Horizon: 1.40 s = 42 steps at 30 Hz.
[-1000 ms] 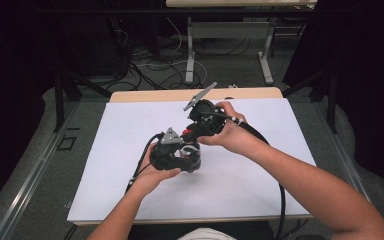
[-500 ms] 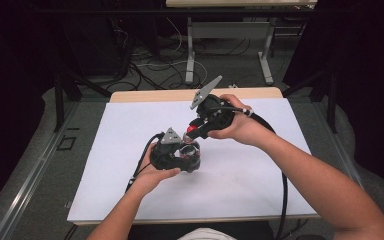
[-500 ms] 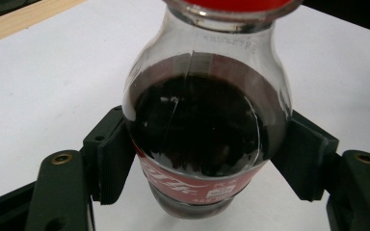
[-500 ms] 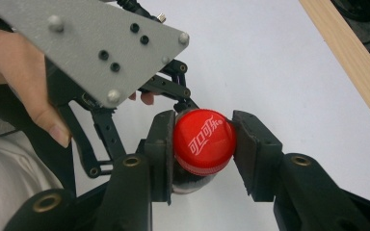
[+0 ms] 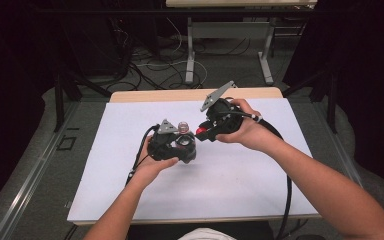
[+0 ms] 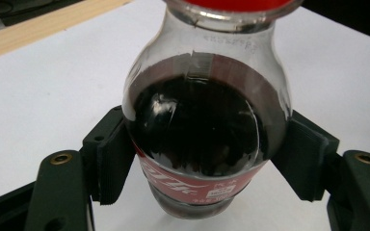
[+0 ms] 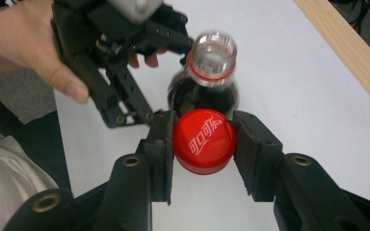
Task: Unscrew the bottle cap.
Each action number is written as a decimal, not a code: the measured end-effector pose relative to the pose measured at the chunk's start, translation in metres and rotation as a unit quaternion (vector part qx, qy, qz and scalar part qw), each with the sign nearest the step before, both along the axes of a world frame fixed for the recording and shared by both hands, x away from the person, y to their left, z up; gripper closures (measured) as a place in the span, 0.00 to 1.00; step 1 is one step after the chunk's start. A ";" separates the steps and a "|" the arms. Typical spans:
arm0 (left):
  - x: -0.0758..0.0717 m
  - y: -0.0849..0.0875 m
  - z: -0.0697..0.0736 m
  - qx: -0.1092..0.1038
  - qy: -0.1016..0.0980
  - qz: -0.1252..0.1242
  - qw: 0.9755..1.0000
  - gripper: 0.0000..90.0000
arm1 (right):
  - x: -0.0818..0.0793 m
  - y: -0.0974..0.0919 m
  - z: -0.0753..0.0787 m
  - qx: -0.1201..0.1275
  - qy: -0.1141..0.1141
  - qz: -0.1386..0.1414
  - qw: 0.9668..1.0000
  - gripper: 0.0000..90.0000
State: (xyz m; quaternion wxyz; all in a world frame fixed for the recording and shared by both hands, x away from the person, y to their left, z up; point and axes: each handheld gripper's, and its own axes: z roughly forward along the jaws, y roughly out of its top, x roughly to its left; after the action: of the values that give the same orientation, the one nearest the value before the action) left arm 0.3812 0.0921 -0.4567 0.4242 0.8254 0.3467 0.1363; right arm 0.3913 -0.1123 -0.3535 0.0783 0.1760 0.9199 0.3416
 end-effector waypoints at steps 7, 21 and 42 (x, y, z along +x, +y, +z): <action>0.017 -0.010 0.012 -0.003 -0.010 0.010 1.000 0.33 | -0.002 -0.014 -0.009 0.005 0.002 -0.019 1.000 0.68; 0.049 -0.037 0.004 -0.001 -0.014 0.027 1.000 0.33 | -0.003 -0.026 -0.024 0.011 0.009 -0.026 1.000 0.68; 0.077 -0.051 -0.036 0.003 -0.003 0.054 0.999 0.33 | 0.008 -0.040 -0.041 0.002 0.022 -0.060 0.998 0.68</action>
State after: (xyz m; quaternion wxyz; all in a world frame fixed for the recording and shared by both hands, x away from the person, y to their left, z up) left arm 0.4580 0.0409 -0.4928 0.4150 0.8061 0.3891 0.1630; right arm 0.3993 -0.1520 -0.3942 0.0778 0.2386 0.9086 0.3338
